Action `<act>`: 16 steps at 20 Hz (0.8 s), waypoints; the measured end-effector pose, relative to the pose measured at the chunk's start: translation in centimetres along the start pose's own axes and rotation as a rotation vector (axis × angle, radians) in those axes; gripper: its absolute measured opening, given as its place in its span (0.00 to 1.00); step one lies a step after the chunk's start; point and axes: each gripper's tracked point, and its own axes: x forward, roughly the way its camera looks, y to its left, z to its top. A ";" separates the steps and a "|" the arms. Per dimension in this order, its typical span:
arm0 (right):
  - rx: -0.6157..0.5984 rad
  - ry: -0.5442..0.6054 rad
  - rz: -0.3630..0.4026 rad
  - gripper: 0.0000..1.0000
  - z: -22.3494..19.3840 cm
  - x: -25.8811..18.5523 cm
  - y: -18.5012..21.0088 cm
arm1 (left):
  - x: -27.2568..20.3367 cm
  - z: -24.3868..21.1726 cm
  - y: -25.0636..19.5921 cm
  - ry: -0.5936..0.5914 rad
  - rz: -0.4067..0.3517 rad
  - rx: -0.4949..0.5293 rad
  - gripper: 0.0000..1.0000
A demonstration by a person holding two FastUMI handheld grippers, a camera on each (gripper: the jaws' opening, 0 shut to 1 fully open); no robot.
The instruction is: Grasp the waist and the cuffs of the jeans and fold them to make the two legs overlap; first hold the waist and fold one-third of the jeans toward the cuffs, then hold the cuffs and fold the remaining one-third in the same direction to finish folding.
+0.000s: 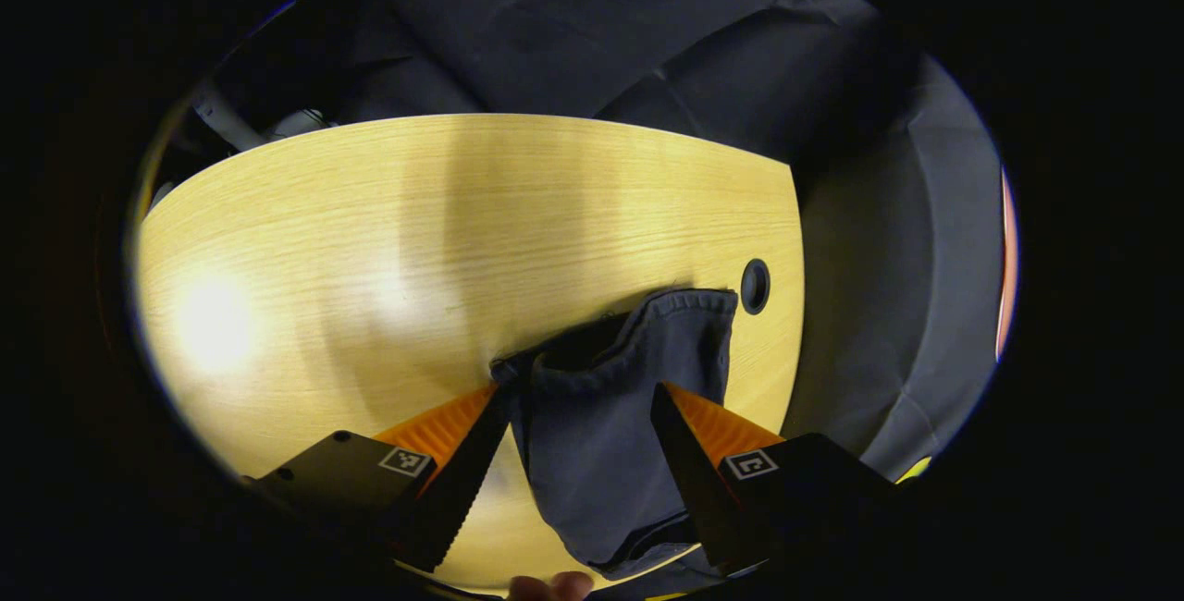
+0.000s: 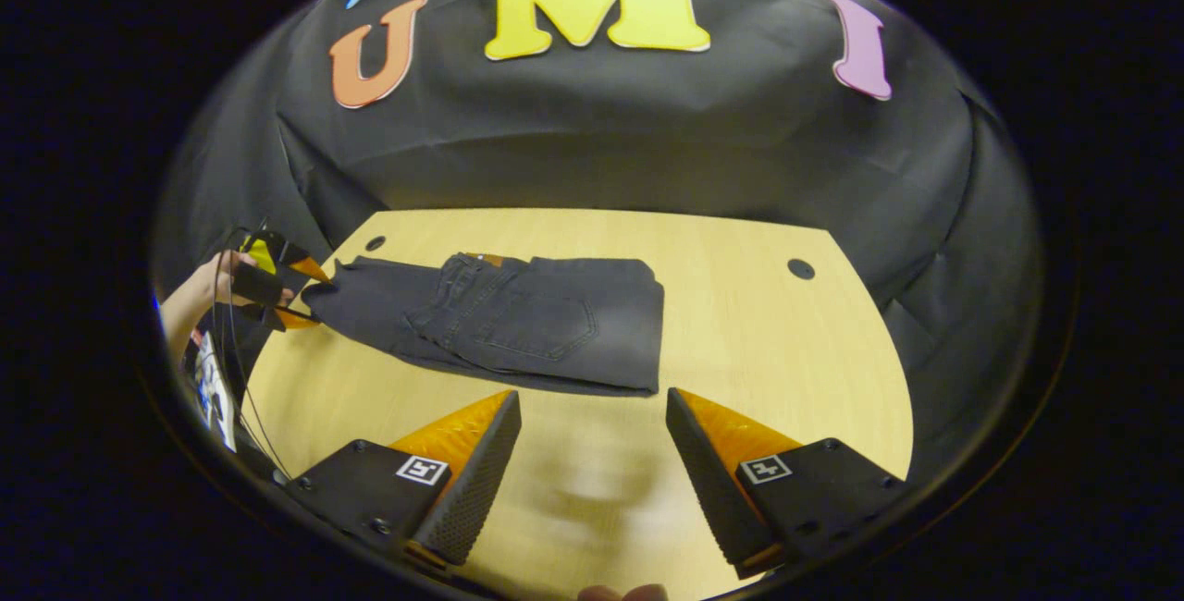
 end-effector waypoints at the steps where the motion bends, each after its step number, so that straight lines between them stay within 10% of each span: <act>1: 0.017 0.007 -0.003 0.98 -0.2 0.2 -0.5 | 0.1 0.0 0.0 0.001 0.020 0.013 0.99; 4: 0.068 0.023 -0.008 0.97 -0.7 0.8 -1.4 | 0.7 -0.2 1.0 0.000 0.099 0.043 0.98; 8: 0.127 0.058 -0.009 0.97 -2.1 1.5 -2.4 | 1.7 -0.1 0.1 -0.029 0.049 0.007 0.40; 11: 0.126 0.064 -0.015 0.98 -2.7 1.4 -2.9 | 1.8 -0.2 -0.4 -0.087 -0.019 0.041 0.18; 16: 0.087 0.036 -0.050 0.97 -2.8 -0.7 -5.1 | -0.5 -0.9 -2.1 -0.117 -0.140 0.129 0.09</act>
